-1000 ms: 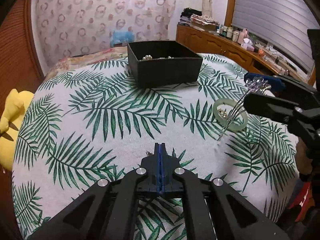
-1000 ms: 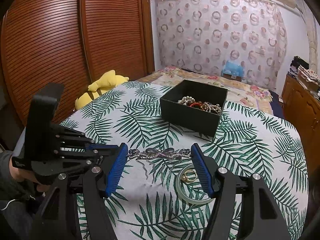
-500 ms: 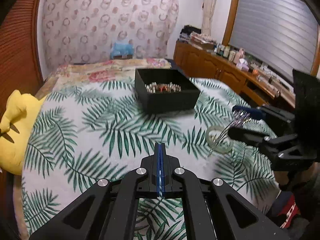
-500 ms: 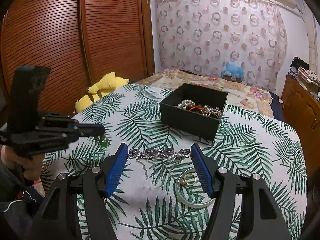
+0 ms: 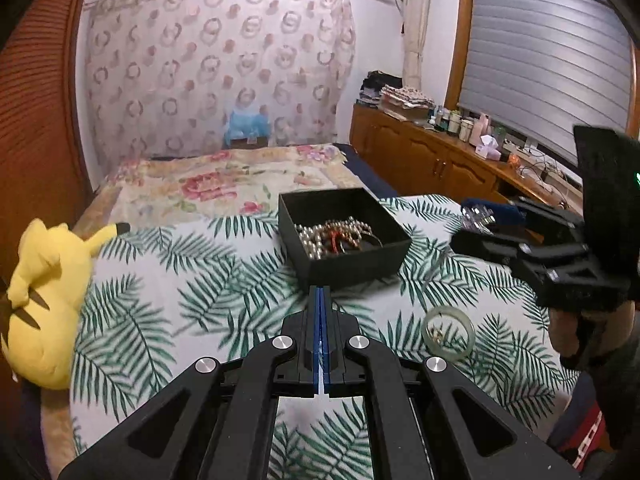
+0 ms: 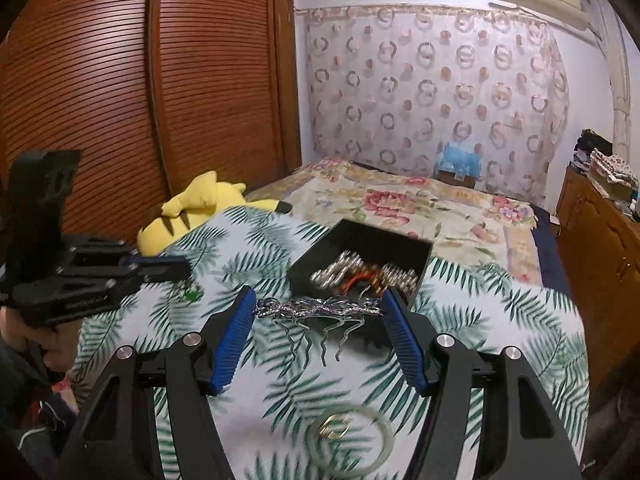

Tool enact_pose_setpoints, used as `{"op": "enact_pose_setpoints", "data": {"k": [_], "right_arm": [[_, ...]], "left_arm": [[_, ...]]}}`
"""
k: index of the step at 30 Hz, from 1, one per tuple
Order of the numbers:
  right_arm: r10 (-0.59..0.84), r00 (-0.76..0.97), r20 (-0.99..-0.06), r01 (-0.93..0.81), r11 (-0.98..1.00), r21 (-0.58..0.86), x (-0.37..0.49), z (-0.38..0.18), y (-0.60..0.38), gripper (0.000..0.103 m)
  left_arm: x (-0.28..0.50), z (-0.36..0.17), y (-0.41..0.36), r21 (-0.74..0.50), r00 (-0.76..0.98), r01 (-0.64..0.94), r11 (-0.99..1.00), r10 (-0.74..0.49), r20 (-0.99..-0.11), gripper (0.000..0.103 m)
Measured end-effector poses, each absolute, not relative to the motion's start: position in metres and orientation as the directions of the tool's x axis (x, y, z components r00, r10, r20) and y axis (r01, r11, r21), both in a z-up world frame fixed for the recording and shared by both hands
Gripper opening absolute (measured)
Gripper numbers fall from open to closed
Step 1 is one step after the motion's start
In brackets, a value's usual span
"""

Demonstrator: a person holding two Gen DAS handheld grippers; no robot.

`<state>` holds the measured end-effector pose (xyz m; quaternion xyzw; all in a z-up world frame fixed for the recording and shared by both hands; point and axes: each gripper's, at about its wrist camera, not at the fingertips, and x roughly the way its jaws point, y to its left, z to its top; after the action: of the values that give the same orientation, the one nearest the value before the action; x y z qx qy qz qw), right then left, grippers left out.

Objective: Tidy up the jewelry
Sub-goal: 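Drop the hair comb into the black box with the right gripper while left carries the pendant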

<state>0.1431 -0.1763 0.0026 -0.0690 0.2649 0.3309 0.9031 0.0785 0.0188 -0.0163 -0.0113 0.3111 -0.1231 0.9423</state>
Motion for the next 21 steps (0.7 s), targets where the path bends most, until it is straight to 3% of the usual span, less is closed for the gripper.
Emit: {"op": "enact_pose_setpoints", "data": {"k": [9,21], "right_arm": [[0.546,0.655,-0.523,-0.605,0.793,0.071,0.21,0.013,-0.165,0.067],[0.561,0.629,-0.538,-0.57,0.803,0.172,0.285,-0.016,-0.13,0.067]], "left_arm": [[0.106,-0.008,0.015,-0.085,0.787,0.231,0.969,-0.238,-0.57,0.0],[0.126,-0.008,0.016,-0.069,0.786,0.224,0.972,-0.222,-0.577,0.0]]}}
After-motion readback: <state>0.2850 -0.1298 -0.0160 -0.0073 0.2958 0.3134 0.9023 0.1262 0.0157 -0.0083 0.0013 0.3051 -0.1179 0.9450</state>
